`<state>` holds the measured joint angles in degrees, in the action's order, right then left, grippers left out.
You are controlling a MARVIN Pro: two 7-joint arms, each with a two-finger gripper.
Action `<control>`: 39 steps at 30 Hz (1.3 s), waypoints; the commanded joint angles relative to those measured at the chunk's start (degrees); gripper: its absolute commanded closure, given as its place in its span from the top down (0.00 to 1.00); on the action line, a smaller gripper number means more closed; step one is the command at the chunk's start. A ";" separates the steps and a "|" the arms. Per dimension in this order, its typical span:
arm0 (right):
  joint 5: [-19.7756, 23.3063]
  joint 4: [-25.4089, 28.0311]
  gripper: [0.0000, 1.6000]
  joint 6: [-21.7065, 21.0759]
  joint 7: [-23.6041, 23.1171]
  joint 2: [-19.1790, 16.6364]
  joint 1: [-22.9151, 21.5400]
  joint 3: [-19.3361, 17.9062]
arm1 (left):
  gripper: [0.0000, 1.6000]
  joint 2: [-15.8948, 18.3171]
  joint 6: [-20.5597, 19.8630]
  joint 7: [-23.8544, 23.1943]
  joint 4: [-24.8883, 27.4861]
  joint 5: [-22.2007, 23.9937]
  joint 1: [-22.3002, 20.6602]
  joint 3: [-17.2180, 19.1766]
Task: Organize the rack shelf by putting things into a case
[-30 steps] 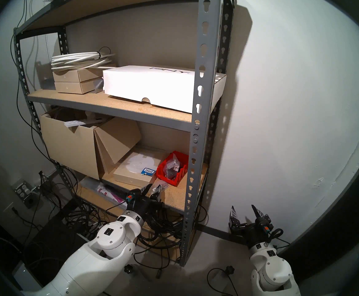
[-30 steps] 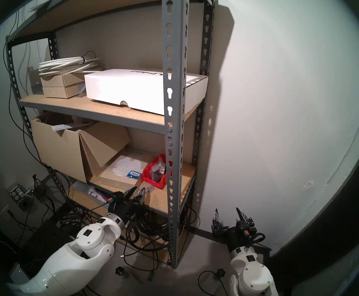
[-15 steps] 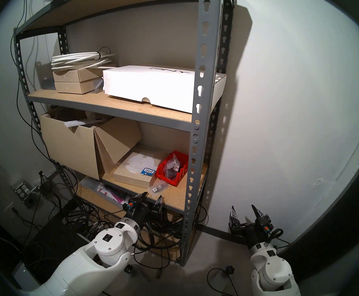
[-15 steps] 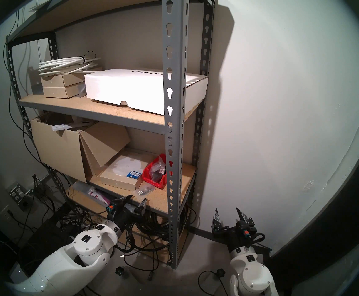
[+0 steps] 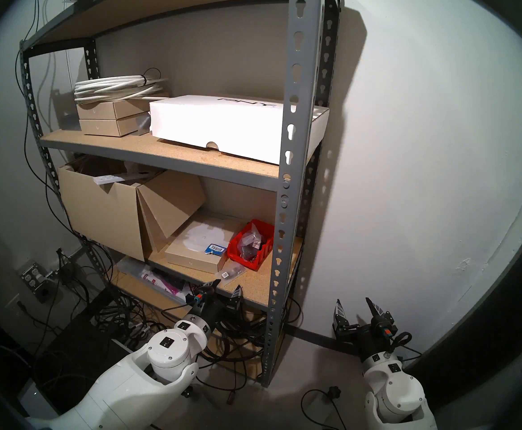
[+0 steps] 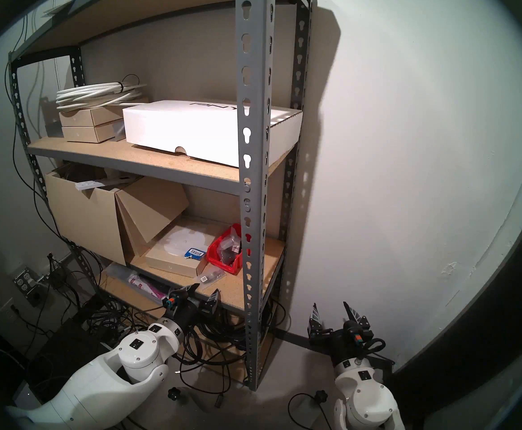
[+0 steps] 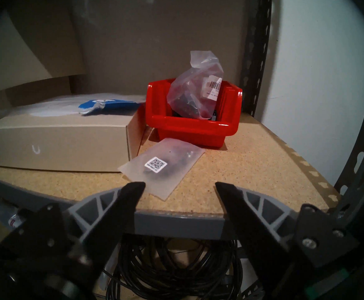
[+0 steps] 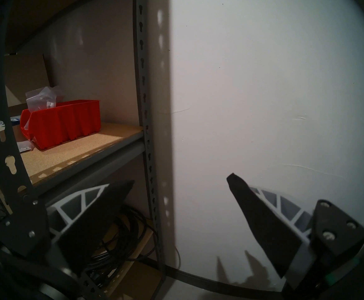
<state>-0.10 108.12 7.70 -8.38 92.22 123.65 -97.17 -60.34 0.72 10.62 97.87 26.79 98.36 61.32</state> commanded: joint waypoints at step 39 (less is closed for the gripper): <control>0.00 1.22 1.00 0.10 0.00 0.00 -0.03 0.00 | 0.13 -2.42 -4.49 0.57 -2.80 1.49 -4.50 -0.70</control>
<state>-0.10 108.12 7.70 -8.38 92.22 123.65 -97.17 -62.90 -4.25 11.01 94.39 28.31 93.32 60.47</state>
